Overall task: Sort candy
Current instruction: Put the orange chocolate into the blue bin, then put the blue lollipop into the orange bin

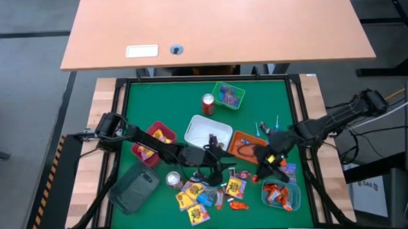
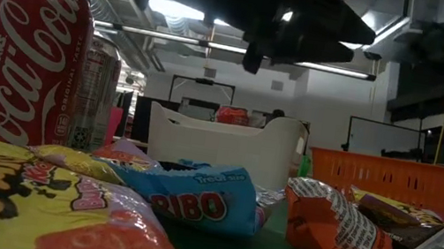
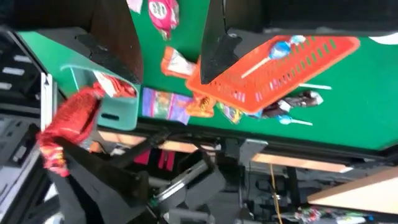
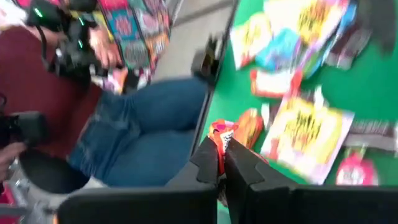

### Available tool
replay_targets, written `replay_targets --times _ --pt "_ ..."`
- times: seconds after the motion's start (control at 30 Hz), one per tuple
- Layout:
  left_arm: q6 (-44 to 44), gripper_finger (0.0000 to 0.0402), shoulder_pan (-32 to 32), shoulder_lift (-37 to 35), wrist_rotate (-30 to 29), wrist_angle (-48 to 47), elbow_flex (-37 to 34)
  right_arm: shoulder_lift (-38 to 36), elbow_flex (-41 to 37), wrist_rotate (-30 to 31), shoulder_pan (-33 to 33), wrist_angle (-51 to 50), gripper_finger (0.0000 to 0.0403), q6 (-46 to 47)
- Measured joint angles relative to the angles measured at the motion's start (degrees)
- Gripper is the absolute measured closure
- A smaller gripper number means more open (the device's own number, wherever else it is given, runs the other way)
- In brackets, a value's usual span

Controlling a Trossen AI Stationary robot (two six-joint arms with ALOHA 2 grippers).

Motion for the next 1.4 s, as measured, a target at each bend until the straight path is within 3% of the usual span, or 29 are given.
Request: replay_targets --times 0.33,0.53,0.77,1.0,1.4 --pt "-0.01 0.0252 0.02 0.0 0.09 -3.83 0.0 0.0 0.0 5.21 13.07 -12.5 0.0399 9.77" --pt "-0.01 0.0252 0.04 0.0 0.09 -3.83 0.0 -0.02 0.0 8.2 16.85 -17.17 0.0371 15.81" --pt "-0.01 0.0252 -0.32 0.0 0.54 -5.5 0.0 -0.02 0.0 9.36 17.76 -23.52 0.0316 16.65" --pt "-0.25 0.0252 -0.68 0.0 0.57 -13.93 0.0 -0.02 0.0 11.32 17.74 -26.69 0.0263 16.72" --pt "-0.43 0.0253 -0.68 0.0 0.57 -29.92 0.0 -0.02 0.0 8.07 17.69 -26.68 0.0266 16.8"
